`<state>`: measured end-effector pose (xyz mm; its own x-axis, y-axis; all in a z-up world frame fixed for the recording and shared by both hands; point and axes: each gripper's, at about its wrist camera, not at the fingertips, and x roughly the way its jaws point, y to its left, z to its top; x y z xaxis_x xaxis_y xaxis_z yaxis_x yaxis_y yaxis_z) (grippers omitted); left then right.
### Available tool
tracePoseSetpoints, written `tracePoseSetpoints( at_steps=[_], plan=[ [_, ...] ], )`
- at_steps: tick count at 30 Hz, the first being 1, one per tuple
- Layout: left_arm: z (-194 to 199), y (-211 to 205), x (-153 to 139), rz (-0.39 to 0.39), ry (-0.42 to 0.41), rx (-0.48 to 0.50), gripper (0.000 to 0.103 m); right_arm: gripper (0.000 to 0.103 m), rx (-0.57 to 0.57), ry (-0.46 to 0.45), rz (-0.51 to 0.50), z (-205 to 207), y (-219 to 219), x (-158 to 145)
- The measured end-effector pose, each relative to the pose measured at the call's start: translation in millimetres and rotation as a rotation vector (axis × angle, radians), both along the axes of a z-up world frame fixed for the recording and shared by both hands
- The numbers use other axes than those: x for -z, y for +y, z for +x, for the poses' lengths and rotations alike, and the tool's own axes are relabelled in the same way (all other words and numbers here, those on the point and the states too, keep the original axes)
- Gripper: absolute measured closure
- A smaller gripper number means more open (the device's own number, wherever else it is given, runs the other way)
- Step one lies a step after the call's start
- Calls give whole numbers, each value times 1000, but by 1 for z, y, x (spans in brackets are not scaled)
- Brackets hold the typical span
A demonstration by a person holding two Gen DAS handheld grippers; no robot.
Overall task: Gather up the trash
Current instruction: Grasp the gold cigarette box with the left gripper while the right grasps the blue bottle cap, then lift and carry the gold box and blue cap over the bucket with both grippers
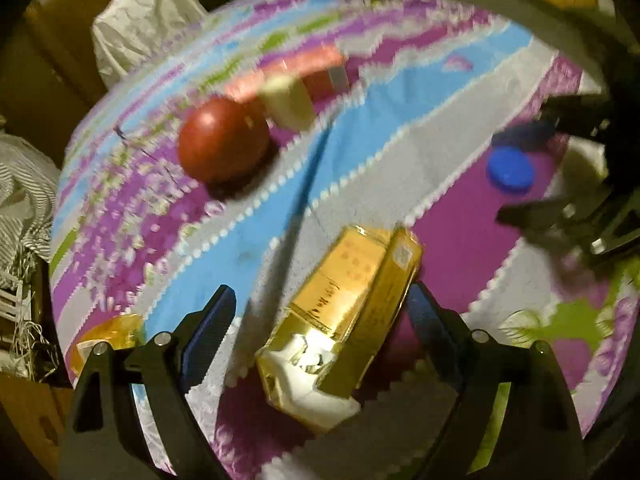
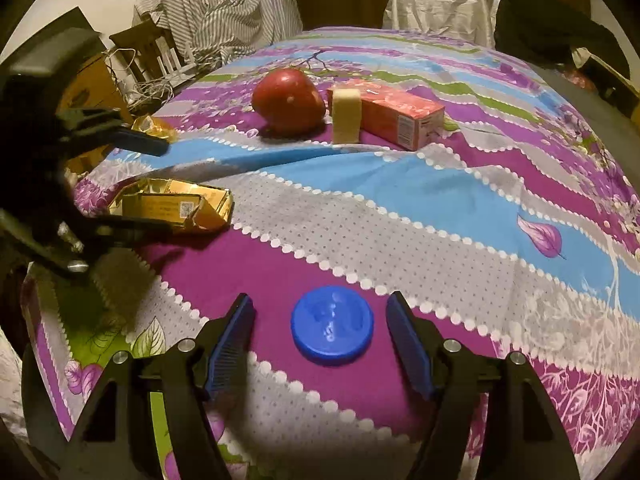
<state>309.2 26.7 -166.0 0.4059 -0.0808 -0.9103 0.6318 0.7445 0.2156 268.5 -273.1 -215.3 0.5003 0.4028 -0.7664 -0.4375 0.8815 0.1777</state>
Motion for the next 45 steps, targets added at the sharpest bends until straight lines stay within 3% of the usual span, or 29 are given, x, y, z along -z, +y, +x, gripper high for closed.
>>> tracePoseSetpoints(
  at_steps=[3,5,7,12,15,21,25,30,38,45],
  plan=[
    [0,0,8,-5,26,4,28,40,5,-15,-10,-1,2,1],
    [1,3,7,-58,55,-20,41,56,8,-24,-17,-1,3,0],
    [-4,3,8,-68,38,-55,47,62,8,-26,-28,-1,5,0],
    [-27,3,2,-94,-50,-159,51,63,40,-79,-63,-9,9,-2],
    [-47,14,-11,-147,-131,-252,51,63,85,-136,-40,-21,5,-13],
    [-105,30,-66,-276,-407,-462,50,63,204,-317,48,-65,1,-56],
    [-140,29,-97,-331,-586,-569,49,63,271,-487,71,-109,2,-98],
    [-181,36,-123,-411,-730,-688,49,63,312,-636,84,-160,2,-135],
    [-229,39,-141,-439,-865,-721,49,63,351,-708,128,-220,0,-157],
    [-242,47,-150,-445,-882,-734,49,63,334,-724,126,-235,6,-166]
  ],
)
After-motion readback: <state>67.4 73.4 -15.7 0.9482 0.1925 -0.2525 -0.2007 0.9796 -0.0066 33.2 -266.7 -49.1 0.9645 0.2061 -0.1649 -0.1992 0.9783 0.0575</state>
